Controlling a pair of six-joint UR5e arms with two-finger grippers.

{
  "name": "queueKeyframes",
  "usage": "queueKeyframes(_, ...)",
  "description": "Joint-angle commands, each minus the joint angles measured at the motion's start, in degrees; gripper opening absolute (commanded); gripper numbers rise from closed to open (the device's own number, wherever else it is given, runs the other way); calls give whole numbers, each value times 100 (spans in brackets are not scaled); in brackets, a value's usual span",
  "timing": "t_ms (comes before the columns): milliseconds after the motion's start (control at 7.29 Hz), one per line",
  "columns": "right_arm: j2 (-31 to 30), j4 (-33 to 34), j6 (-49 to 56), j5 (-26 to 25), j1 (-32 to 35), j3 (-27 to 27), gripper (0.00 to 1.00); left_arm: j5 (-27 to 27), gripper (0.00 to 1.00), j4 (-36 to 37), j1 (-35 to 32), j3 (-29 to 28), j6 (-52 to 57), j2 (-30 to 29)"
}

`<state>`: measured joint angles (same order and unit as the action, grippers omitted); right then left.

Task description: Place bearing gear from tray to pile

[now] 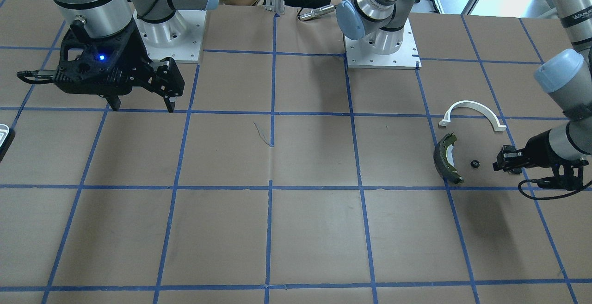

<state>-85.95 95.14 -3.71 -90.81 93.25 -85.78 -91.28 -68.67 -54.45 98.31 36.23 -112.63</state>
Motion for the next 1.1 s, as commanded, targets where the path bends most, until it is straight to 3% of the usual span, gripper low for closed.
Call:
queueKeyframes(0, 0, 4, -16, -7, 0, 0, 100, 5, 0, 740, 311, 661, 393, 13)
queueKeyframes(960, -9, -31, -60, -7, 9, 0, 100, -13, 0, 750, 338, 901, 561, 4)
